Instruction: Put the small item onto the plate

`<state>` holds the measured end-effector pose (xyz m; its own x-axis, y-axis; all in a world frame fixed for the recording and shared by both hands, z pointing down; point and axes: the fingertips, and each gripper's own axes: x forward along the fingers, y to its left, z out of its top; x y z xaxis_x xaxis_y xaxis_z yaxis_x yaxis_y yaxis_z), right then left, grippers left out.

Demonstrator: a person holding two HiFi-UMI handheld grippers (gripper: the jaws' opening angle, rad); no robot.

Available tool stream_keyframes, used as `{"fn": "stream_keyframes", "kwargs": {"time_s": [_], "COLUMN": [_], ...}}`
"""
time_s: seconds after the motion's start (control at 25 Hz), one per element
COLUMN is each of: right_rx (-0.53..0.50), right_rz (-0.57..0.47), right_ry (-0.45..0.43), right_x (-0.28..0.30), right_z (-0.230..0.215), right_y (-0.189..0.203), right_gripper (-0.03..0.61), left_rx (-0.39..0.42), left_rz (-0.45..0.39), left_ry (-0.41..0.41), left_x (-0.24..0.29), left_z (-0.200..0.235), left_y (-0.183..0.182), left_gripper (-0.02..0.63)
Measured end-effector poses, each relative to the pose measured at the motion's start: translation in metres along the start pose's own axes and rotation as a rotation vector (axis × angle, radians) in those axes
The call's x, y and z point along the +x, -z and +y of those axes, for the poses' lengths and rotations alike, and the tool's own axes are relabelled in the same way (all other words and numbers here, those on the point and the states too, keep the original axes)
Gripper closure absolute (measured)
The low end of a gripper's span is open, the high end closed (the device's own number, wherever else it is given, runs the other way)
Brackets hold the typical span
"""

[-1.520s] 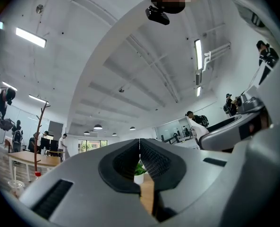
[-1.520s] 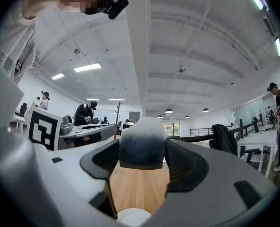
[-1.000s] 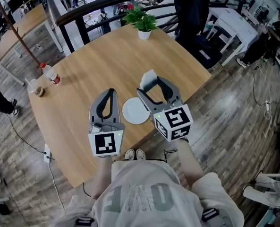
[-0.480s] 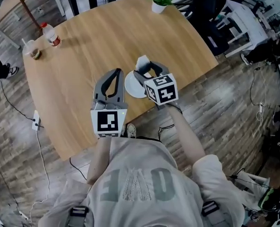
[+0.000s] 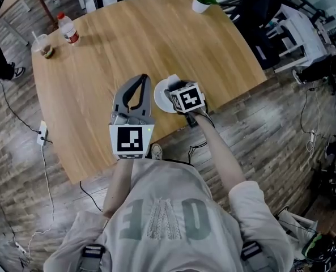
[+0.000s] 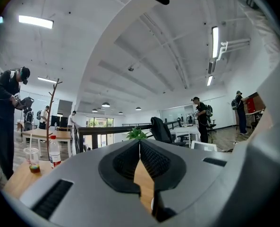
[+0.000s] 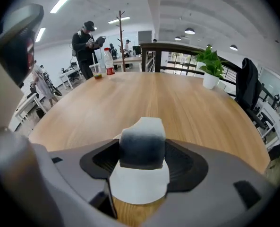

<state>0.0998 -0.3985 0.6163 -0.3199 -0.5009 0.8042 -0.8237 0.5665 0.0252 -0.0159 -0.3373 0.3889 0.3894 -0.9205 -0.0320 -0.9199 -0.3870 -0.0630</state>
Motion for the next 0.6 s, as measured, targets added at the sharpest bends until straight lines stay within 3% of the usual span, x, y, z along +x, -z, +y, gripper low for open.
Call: {"fn": "stream_keyframes", "kwargs": {"time_s": [0.28,0.6], "right_rx": [0.011,-0.011], "right_rz": [0.15,0.191], "right_ry": [-0.028,-0.031], "right_x": [0.02,0.032], "right_z": [0.002,0.004], "right_y": [0.027,0.036], "right_gripper": [0.268,0.267], "left_rx": [0.01,0.017], "left_rz": [0.012,0.032], "left_ry": [-0.014,-0.032], "left_x": [-0.002,-0.004], "left_z": [0.002,0.007], "left_y": [0.0,0.006], "left_gripper": [0.604,0.604]}}
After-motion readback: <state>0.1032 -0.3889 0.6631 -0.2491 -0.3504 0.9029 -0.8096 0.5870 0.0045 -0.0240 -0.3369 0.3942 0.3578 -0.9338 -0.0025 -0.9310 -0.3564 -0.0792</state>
